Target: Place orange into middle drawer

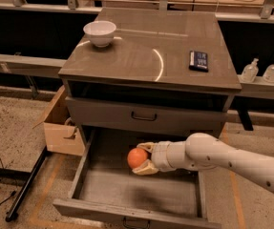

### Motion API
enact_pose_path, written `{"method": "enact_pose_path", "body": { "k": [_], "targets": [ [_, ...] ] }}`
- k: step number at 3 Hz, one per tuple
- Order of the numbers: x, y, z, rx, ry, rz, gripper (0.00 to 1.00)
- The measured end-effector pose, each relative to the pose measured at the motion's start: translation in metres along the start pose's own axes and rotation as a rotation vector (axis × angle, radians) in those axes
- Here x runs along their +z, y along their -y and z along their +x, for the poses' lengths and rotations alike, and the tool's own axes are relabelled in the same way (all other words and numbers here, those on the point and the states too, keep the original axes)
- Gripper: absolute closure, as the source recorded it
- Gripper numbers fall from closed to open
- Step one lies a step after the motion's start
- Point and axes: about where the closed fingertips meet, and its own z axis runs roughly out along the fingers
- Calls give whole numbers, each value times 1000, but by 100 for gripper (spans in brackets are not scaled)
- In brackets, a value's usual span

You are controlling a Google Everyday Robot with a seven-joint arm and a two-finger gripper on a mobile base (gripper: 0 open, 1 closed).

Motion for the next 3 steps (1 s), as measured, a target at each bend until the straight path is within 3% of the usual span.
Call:
{"method": "enact_pose_path", "body": {
  "k": [3],
  "targets": [
    [77, -33, 78, 130, -16, -83, 100]
  ]
}}
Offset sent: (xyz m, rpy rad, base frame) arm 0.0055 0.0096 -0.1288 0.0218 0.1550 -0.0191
